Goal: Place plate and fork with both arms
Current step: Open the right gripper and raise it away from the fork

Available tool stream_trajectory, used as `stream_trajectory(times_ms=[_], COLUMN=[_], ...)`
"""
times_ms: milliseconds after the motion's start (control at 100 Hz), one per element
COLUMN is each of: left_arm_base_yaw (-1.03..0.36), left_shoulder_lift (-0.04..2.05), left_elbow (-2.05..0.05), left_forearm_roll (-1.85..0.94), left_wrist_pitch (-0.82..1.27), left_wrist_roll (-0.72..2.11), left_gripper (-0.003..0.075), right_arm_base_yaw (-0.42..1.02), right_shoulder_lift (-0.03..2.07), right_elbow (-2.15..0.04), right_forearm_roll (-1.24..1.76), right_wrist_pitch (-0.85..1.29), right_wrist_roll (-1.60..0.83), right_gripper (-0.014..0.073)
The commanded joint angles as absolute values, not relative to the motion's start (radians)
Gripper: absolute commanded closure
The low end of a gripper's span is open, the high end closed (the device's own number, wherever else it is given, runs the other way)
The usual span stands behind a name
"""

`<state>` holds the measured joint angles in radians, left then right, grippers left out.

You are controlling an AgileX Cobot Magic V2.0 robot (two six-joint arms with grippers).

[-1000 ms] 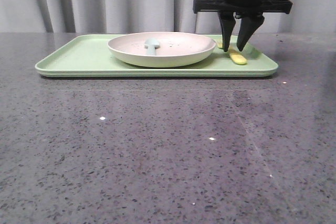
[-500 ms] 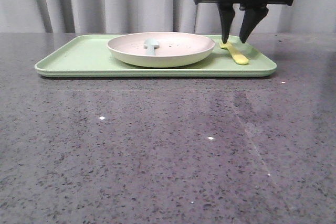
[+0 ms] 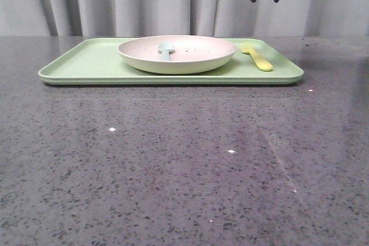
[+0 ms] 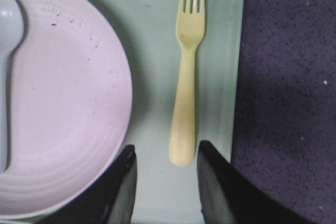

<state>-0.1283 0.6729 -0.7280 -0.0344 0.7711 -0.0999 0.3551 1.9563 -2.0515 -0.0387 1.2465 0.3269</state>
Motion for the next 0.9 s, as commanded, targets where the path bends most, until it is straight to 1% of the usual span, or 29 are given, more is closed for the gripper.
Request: stream_trajectory(times_ms=[0,340,530,620,820,890], left_arm_base_yaw=[-0.124,-0.124,-0.124,-0.124,-0.124,-0.124], left_shoulder_lift=[0.67,0.67,0.67,0.67,0.67,0.67], left_elbow=[-0.754,-0.754,-0.754,-0.754,-0.754,-0.754], left_forearm_roll=[-0.036,-0.036,-0.036,-0.036,-0.036,-0.036], left_wrist_pitch=[0.708,0.71,0.71,0.709,0.68,0.675], left_wrist_roll=[-0.111,-0.111,-0.111,-0.111,-0.111,-0.111], left_gripper=[0.05,0.05,0.05,0.05,0.05,0.05], right_arm_base_yaw=[0.353,0.353,0.353,0.353,0.353,0.353], right_shoulder_lift=[1.843,1.587,1.451,1.395,1.267,1.224], right_elbow=[-2.014,-1.636,-1.477,-1.425,-1.316,-1.276], right_forearm_roll=[-0.07,-0.07,-0.07,-0.07,-0.07,-0.07], right_wrist_pitch=[1.286,1.091,0.999,0.972,0.912,0.884], right_wrist_roll=[0.316,0.316,0.328,0.329,0.329,0.329], right_gripper=[0.0296,0.0296,0.0307,0.0352,0.0519,0.0562])
